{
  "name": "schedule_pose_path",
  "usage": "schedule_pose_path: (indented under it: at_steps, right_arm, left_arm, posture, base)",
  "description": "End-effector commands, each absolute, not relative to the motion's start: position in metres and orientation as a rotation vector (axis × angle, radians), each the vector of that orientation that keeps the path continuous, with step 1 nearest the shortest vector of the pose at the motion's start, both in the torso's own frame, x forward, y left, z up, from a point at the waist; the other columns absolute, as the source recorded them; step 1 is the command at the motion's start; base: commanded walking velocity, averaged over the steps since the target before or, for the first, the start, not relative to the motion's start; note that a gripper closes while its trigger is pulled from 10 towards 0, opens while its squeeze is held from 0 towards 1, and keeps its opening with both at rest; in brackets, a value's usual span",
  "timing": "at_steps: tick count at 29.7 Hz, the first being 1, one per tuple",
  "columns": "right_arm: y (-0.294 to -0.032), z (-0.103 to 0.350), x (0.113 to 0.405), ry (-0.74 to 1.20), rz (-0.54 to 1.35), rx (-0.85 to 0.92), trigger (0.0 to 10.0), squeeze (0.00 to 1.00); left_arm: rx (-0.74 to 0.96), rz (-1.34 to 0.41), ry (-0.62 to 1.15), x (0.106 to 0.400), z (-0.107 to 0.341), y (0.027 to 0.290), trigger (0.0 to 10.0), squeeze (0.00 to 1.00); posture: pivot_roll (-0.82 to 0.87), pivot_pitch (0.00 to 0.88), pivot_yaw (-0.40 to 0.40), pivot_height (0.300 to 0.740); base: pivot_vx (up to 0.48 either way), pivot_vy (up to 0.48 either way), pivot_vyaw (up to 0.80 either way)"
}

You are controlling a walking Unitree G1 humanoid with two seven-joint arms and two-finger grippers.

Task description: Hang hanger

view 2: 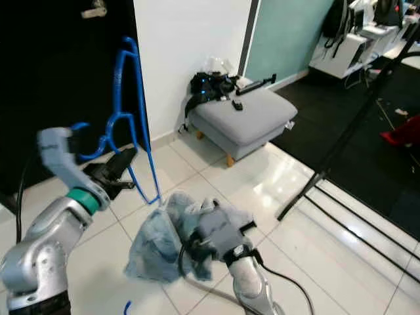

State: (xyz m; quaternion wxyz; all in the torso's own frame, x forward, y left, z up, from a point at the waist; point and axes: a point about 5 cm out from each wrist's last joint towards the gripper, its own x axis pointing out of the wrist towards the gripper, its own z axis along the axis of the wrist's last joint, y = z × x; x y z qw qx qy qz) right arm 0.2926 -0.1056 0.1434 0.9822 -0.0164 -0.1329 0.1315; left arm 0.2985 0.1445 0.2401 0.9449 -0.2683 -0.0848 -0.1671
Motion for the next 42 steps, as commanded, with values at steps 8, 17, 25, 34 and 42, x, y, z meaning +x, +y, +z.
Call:
schedule_pose_path:
  at_steps: [8, 17, 25, 34, 42]
  right_arm:
    - [-0.071, 0.203, 0.274, -0.301, 0.712, 0.624, 0.0, 0.0]
    - [-0.072, 0.183, 0.28, -0.127, 0.742, 0.578, 0.0, 0.0]
    - [-0.112, 0.164, 0.298, -0.027, 0.497, 0.47, 0.0, 0.0]
    - [-0.081, 0.182, 0.281, -0.061, 0.781, 0.7, 0.0, 0.0]
    - [-0.05, 0.195, 0.263, -0.043, 1.081, 0.808, 0.0, 0.0]
  left_arm:
    - [-0.893, -0.259, -0.364, 0.295, 0.256, 0.171, 10.0, 0.0]
    - [-0.93, -0.228, -0.467, 0.3, 0.286, 0.18, 10.0, 0.0]
    - [-0.888, -0.173, -0.524, 0.301, 0.301, 0.191, 10.0, 0.0]
    - [-0.944, -0.188, -0.542, 0.304, 0.309, 0.182, 10.0, 0.0]
    - [-1.0, -0.186, -0.544, 0.306, 0.311, 0.177, 10.0, 0.0]
  posture:
    - [-0.03, 0.141, 0.015, 0.74]
    - [-0.02, 0.139, -0.005, 0.74]
    - [-0.03, 0.14, -0.001, 0.74]
    - [-0.03, 0.138, 0.005, 0.74]
    - [-0.03, 0.13, 0.005, 0.74]
  base:
    - [0.0, 0.0, 0.0]
    - [0.0, 0.0, 0.0]
    - [0.0, 0.0, 0.0]
    - [0.0, 0.0, 0.0]
    - [0.0, 0.0, 0.0]
